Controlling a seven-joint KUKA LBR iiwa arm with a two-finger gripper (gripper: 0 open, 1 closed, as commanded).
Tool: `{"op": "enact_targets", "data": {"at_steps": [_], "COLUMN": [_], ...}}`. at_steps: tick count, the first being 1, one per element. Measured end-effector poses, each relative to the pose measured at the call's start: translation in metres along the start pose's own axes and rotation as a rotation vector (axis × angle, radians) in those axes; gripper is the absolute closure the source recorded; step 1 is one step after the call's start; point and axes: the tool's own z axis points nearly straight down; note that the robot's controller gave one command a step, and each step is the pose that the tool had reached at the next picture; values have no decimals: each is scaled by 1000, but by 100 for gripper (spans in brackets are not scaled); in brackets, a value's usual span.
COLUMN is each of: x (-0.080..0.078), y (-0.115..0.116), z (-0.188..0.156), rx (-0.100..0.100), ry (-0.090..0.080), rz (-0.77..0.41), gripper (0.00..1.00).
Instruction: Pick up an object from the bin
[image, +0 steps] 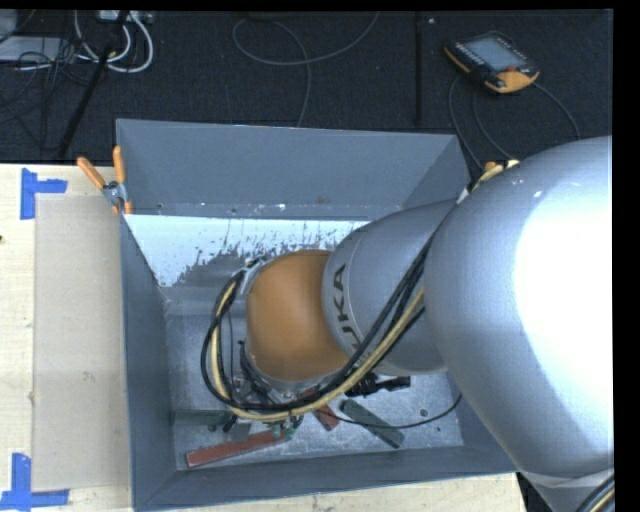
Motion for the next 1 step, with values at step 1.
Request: {"op": "enact_targets", "data": {"at_steps": [1], "x": [22], "y": [-28], "z": [-158], "rx": [-1], "ry": [-4], "rz": [22], "gripper": [100]}}
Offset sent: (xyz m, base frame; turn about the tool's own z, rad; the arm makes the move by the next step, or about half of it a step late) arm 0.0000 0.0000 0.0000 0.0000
